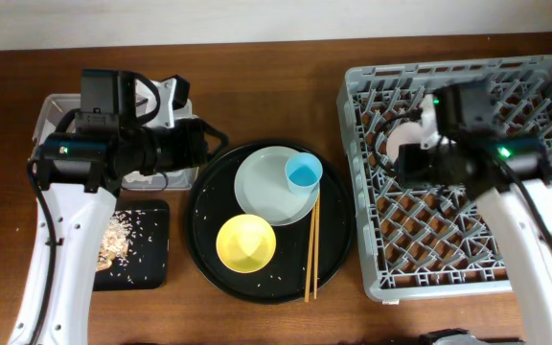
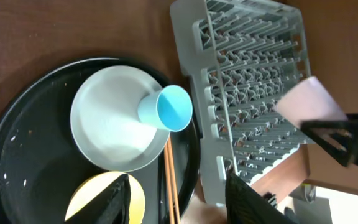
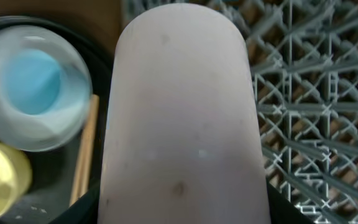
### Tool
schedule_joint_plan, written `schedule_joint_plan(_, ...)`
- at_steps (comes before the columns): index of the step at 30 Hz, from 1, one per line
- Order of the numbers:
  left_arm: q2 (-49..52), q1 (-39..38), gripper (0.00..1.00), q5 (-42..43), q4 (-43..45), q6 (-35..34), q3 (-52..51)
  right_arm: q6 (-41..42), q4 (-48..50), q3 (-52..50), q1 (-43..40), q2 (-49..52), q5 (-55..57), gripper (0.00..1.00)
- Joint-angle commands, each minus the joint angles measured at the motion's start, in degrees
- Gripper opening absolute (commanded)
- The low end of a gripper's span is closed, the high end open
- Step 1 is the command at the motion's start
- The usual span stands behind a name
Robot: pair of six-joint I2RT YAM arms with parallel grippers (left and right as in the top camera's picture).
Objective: Sort waste into correct bins and load items into the dishwasher rack
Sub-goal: 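Lower the pink cup upside down into the dish rack with the right gripper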
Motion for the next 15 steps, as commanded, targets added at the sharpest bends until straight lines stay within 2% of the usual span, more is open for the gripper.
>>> schedule_joint_plan(1, -0.13, 0.15, 0.53, -4.02, -2.40, 0.33, 0.13, 1.01, -1.25, 0.61, 0.13, 5.57, 2.58, 0.39)
schedule_joint_plan(7, -0.13, 0.15, 0.55, -4.70, -3.23, 0.31, 0.13, 0.98, -3.85, 0.59, 0.15, 11.89, 2.38, 0.39)
schedule_joint_plan(15, -0.13, 0.15, 0.55, -4.72, -3.50, 0.33, 0.13, 1.01, -3.13, 0.07, 0.15, 12.85, 2.25, 0.38)
